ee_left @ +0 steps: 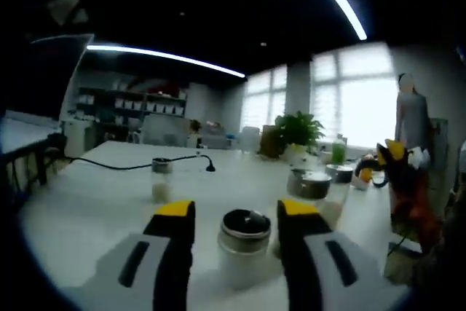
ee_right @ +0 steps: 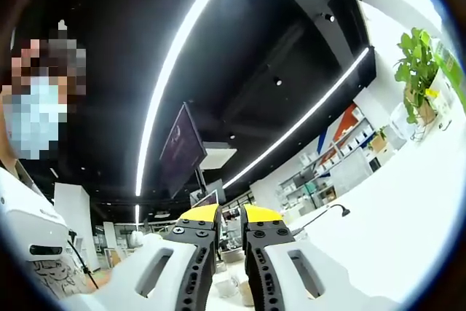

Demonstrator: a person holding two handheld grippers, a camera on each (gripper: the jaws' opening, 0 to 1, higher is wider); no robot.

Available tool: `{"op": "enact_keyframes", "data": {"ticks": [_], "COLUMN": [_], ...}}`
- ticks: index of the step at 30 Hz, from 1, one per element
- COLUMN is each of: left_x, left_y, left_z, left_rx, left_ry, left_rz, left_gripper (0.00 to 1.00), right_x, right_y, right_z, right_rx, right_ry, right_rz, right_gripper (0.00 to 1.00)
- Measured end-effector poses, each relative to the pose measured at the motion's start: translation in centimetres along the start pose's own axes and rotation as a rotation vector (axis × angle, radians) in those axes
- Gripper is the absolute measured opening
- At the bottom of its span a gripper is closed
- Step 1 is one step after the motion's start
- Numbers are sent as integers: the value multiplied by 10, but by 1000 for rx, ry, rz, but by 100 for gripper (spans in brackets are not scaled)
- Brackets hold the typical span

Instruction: Rotate the seasoning bottle until the label or dispensing opening points toward the visible target arrow and the bottle remains upright within the marked orientation range

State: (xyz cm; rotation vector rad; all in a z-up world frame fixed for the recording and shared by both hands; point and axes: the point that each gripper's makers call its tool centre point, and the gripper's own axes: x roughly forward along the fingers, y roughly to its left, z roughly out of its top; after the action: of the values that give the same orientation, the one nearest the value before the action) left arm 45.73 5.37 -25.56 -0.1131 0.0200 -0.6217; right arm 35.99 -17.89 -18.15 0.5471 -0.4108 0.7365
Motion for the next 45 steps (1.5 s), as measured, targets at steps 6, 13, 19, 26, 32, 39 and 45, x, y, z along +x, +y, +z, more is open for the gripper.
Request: {"op": "enact_keyframes", "data": {"ticks": [6,13,19,26,32,39,45], "left_x": [5,12,14,17,19,16,15], "left_y": [-2,-2,-6,-5,-7,-19,-30], "left_z": [4,-10,-10,-11,-12,-14,-16], "left_rx": [119,107,140,164,188,218,265], "left_ry": [0,31,35,60,75,116,184], "left_rz": [44,44,27,-46,-101,-255,-450], "left_gripper": [43,37,32,32,32,32,32], "right_x": [-1,0,-3,1,20,22,24], "right_y": [-4,-3,-9,-19,3,15,31], "right_z": [1,-1,3,-2,-6,1,14], "right_rx": [10,7,19,34,-12,26,-34], "right_ry": [-5,1,-9,19,59,45,40], "right_rz": [-14,-14,-24,-41,56,79,100], "right_gripper": [9,9,9,9,9,9,9]}}
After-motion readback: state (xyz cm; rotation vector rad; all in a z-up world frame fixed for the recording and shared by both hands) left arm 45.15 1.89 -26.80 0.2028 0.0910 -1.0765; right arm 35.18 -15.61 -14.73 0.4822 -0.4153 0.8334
